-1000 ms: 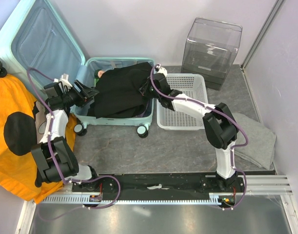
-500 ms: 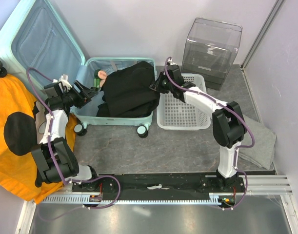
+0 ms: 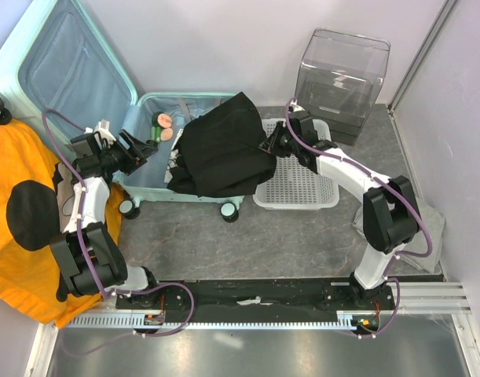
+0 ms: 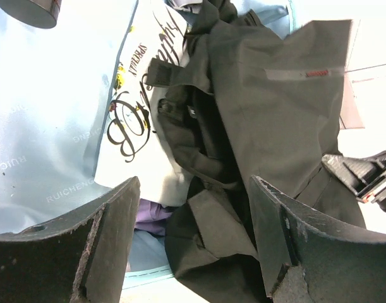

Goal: Open, take out, and arrange the luggage
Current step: Pick up the clothes from the luggage, then place the clothes in the bin.

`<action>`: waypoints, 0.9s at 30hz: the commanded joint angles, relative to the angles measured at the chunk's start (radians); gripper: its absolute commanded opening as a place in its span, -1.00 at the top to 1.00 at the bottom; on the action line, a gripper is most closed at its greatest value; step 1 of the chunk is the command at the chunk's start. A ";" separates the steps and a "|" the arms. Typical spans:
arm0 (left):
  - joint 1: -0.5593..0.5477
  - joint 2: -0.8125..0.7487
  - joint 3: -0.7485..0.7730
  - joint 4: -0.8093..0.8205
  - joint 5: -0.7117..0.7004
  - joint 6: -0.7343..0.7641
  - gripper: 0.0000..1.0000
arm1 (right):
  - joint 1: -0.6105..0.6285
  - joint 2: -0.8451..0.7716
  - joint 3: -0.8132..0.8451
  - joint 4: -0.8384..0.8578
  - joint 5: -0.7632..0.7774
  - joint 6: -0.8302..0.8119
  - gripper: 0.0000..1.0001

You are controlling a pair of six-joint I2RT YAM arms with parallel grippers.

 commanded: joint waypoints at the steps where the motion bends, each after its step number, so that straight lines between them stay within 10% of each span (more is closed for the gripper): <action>1: -0.015 -0.037 0.036 0.024 -0.015 0.034 -0.52 | -0.027 -0.116 -0.104 -0.071 0.100 -0.069 1.00; 27: -0.446 0.013 0.061 0.055 -0.021 0.119 -0.54 | -0.217 -0.276 -0.325 -0.074 0.304 -0.156 1.00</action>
